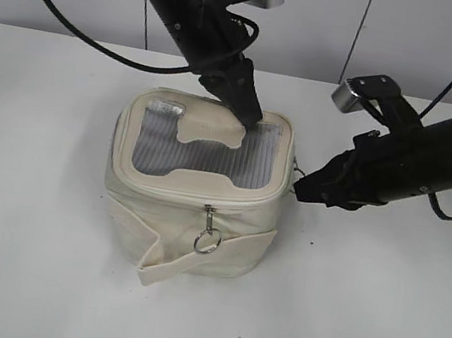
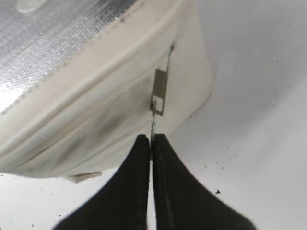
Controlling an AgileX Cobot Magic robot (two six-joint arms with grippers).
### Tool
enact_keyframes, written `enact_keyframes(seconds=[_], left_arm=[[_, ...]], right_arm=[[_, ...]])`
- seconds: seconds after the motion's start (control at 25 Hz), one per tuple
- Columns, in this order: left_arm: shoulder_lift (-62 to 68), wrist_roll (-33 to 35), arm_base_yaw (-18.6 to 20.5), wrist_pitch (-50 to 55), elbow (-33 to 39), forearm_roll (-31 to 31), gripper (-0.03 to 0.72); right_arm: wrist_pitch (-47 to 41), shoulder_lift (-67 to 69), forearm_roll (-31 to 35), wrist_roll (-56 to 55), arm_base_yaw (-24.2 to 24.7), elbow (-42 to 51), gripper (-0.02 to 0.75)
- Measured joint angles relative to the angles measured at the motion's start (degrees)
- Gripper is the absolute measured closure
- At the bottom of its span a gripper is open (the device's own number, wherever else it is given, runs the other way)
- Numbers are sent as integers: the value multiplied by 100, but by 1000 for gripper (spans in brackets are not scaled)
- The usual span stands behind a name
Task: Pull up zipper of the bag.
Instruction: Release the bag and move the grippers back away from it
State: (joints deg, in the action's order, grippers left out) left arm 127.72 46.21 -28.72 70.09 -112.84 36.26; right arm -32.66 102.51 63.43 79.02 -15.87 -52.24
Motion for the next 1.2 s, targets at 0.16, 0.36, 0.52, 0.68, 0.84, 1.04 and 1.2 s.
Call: enact_keyframes(seconds=[0.16,0.36,0.52,0.68,0.84,1.04,1.2], left_arm=[[0,0,0,4,0,0,646],[0,0,0,23,0,6,646],[0,0,0,23,0,6,646],[0,0,0,23,0,6,646],[0,0,0,34,0,6,646],[-4,0,0,41,0,6,646],[-6,0,0,42,0,6,646]], right_arm=[[-236,-271,-394,-418,0,0,733],[-607,-535,-669,-775,-6,0,733],[-771,-705,-1125,-1150,-127,0,733],[-974,-802,-1662,-1624,-350,0,733],[-1242,-925,-1945,-1935,-541,0,733],[-1419,-1195,-2050,-2083,-1022,5,733],[-1427,-1238,-1956,-2141,-1513,5,733]])
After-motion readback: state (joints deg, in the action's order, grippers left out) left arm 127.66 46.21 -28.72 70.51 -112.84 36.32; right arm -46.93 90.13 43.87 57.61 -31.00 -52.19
